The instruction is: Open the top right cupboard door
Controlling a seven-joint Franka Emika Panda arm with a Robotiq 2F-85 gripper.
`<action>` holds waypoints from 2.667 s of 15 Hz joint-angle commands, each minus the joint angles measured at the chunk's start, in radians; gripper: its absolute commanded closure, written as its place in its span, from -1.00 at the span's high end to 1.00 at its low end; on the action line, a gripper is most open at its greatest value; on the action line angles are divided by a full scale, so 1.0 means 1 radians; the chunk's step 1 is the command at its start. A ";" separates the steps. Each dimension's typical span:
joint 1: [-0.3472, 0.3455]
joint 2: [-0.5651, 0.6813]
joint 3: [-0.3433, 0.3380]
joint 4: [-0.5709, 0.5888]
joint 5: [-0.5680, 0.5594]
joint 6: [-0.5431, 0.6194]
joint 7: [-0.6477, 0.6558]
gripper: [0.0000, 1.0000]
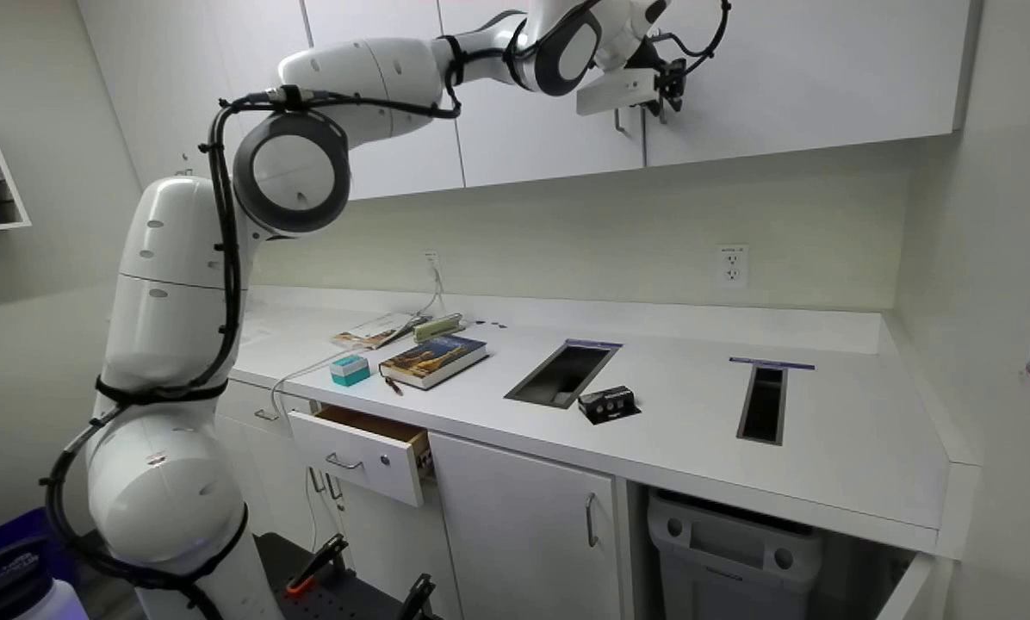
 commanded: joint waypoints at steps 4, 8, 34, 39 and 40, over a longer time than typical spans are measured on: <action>-0.006 0.024 -0.009 0.054 -0.001 -0.007 0.036 -1.00; -0.001 -0.003 -0.031 0.033 -0.038 -0.019 0.059 -0.95; -0.182 -0.126 -0.057 -0.014 0.283 -0.510 -0.389 -0.81; -0.219 -0.135 -0.057 -0.014 0.309 -0.565 -0.435 -0.81; -0.219 -0.135 -0.057 -0.014 0.309 -0.565 -0.435 -0.95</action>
